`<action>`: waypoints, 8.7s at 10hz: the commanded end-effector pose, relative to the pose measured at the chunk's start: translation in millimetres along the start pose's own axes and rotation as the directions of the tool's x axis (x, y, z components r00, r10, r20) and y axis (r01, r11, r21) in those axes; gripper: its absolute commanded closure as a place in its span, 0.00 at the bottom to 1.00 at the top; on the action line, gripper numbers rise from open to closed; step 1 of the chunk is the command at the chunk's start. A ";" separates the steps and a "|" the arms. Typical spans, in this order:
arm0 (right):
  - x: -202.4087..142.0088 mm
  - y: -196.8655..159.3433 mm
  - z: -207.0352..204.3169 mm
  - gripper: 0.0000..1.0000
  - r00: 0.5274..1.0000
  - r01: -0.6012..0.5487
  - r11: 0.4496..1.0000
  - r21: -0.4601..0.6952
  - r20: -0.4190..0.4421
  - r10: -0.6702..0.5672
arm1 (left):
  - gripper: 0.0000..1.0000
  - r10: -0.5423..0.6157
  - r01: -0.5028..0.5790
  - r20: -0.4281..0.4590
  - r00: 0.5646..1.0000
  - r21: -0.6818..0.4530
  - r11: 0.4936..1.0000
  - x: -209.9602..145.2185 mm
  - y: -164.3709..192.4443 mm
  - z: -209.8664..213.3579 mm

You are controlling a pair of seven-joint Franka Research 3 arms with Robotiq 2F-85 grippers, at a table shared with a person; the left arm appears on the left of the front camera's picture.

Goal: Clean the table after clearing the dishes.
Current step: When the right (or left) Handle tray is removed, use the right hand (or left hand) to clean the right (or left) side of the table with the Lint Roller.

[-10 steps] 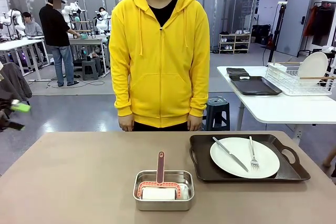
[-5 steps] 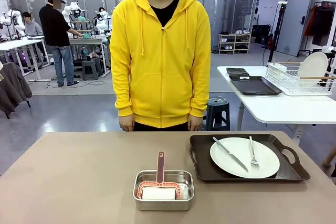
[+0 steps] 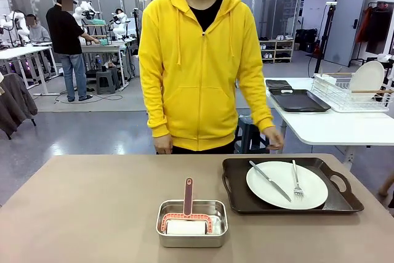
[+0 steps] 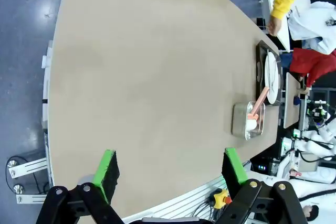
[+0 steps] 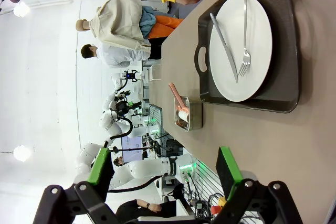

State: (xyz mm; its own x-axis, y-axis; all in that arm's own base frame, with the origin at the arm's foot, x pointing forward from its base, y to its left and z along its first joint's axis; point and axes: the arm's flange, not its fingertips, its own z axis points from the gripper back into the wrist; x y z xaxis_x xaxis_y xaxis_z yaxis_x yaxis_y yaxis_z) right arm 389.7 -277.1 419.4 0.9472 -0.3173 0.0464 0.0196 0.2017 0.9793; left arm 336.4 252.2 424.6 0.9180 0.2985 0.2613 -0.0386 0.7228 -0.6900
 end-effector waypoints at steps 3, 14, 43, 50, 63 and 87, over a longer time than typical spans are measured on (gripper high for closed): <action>-1.7 3.4 0.4 0.00 1.000 -0.006 1.000 0.005 -0.001 0.006 | 0.00 -0.003 0.003 0.005 1.000 -0.014 1.000 -1.1 -1.4 3.3; -1.7 3.4 0.4 0.00 1.000 -0.006 1.000 0.005 -0.001 0.006 | 0.00 -0.003 0.003 0.005 1.000 -0.014 1.000 -1.1 -1.4 3.3; 60.8 123.6 -451.6 0.00 0.335 -0.718 0.686 -0.119 -0.923 0.190 | 0.00 -0.003 0.003 0.005 1.000 -0.014 1.000 -1.1 -1.4 3.3; 25.2 146.0 -492.0 0.00 0.091 -0.870 0.492 0.034 -0.969 0.228 | 0.00 -0.003 0.003 0.005 1.000 -0.014 1.000 -1.1 -1.4 3.3; -71.2 144.8 -647.3 0.00 -0.247 -0.943 0.216 0.252 -0.968 0.051 | 0.00 -0.003 0.003 0.005 1.000 -0.014 1.000 -1.1 -1.4 3.3; -40.3 113.4 -667.7 0.00 -0.318 -0.864 0.314 0.394 -0.910 0.266 | 0.00 -0.003 0.003 0.005 1.000 -0.014 1.000 -1.1 -1.4 3.3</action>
State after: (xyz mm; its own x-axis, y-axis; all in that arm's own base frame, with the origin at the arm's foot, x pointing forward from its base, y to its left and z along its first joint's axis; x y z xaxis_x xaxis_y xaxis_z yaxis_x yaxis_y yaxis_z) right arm 562.2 377.6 400.8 0.0330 0.9993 0.0159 -0.9505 0.0264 0.3095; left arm 336.2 252.7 425.0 0.9169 0.2992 0.2642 -0.0348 0.7194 -0.6937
